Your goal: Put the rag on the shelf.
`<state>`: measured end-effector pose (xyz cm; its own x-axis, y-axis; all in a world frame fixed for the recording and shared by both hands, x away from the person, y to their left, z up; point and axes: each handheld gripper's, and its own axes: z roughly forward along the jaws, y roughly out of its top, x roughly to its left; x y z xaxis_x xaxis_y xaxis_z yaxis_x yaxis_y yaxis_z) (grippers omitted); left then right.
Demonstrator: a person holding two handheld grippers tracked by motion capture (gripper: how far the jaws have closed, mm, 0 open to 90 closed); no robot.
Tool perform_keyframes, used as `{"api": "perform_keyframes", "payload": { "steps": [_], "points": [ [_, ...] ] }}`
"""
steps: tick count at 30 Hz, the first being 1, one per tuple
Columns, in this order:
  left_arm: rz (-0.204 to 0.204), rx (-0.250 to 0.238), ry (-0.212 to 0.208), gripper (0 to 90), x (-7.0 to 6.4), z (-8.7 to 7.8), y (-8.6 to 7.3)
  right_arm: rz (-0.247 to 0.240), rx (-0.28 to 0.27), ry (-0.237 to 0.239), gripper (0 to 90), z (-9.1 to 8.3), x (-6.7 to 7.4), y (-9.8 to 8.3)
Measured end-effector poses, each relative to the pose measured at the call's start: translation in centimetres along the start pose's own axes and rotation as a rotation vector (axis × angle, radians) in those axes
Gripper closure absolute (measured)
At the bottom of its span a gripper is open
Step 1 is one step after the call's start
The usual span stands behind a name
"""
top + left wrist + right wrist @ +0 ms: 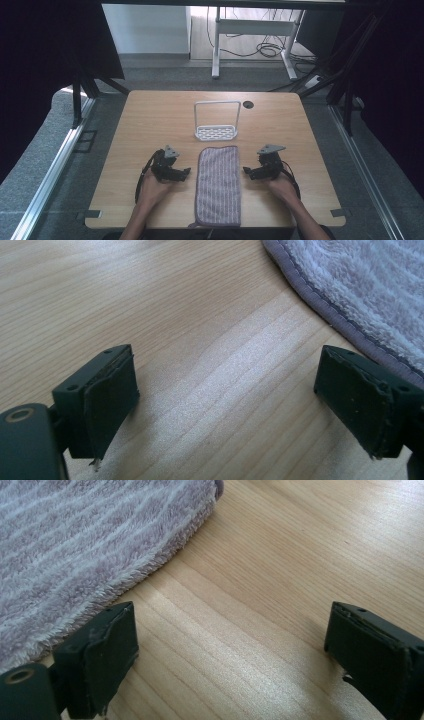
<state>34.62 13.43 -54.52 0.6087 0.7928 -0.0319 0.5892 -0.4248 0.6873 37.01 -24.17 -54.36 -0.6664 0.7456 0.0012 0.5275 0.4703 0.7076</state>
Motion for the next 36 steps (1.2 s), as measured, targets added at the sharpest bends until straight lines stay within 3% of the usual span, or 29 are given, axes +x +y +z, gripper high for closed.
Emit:
{"api": "perform_keyframes", "payload": {
  "steps": [22,28,31,36],
  "points": [
    [-0.004,-0.005,0.003,11.4,0.0,-0.1,-0.1,-0.003,0.005,0.001,5.6,0.0,0.0,0.1],
    [-0.006,0.004,0.002,12.6,0.0,-0.1,0.1,-0.003,0.035,0.003,7.2,0.0,0.0,0.4],
    [0.019,0.013,-0.002,14.4,-0.2,-0.2,0.6,-0.006,0.050,0.004,12.0,-0.2,0.1,0.6],
    [0.047,-0.012,-0.046,19.7,-0.7,-0.7,2.0,0.011,0.058,0.024,13.8,-0.4,0.4,1.4]
  ]
}}
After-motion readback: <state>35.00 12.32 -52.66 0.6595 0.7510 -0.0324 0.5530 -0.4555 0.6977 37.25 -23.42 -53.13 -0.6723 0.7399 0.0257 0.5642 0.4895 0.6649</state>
